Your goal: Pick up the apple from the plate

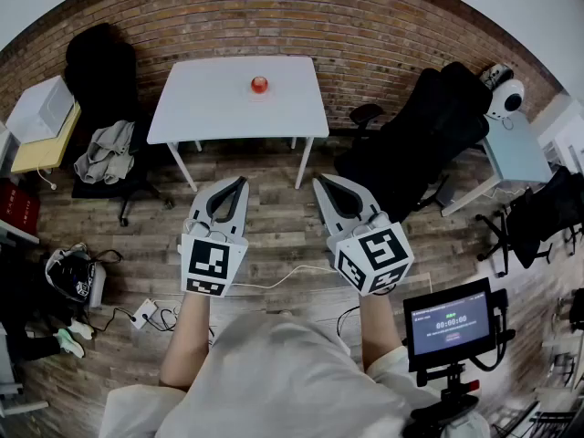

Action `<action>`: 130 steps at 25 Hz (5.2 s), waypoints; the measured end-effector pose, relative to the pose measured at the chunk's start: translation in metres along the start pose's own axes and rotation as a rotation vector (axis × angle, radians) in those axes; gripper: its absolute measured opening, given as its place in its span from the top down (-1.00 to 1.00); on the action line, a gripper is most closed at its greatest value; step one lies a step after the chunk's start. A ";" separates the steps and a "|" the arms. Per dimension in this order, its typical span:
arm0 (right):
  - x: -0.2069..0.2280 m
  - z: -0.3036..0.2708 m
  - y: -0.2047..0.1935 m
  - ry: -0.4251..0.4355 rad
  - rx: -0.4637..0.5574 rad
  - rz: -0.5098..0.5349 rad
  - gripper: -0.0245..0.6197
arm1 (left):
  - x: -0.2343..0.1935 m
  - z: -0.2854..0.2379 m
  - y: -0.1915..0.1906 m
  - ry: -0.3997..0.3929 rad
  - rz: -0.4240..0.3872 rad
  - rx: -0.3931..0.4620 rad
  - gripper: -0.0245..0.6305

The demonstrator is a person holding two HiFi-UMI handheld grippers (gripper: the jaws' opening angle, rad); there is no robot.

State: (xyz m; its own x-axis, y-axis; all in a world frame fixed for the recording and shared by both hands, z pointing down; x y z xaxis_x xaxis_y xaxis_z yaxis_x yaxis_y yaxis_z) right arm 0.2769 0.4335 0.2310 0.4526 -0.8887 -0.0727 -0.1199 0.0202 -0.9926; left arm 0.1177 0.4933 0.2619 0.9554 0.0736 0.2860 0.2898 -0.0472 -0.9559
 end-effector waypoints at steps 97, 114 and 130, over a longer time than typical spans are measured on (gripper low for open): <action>0.208 -0.331 -0.021 -0.089 -0.071 -0.072 0.92 | -0.221 -0.327 -0.102 -0.079 0.122 -0.087 0.91; 0.241 -0.363 -0.017 -0.030 -0.039 -0.075 0.92 | -0.230 -0.354 -0.096 -0.029 0.097 -0.147 0.91; 0.304 -0.368 -0.041 0.059 -0.050 -0.146 0.92 | -0.201 -0.423 -0.098 -0.027 0.041 -0.273 0.90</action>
State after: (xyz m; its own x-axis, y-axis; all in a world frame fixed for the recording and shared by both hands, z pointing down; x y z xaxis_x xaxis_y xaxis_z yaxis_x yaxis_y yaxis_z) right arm 0.0942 -0.0067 0.2855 0.4162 -0.9058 0.0792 -0.1011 -0.1326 -0.9860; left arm -0.0789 0.0613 0.3266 0.9659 0.0922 0.2420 0.2589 -0.3171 -0.9124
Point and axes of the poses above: the fingertips, and each gripper's own axes: z backward along the fingers, x to its right, y out of its top, the point moved 5 cm from there along z, backward along the fingers, and after that the axes turned 3 degrees about y, right-handed, at the moved point
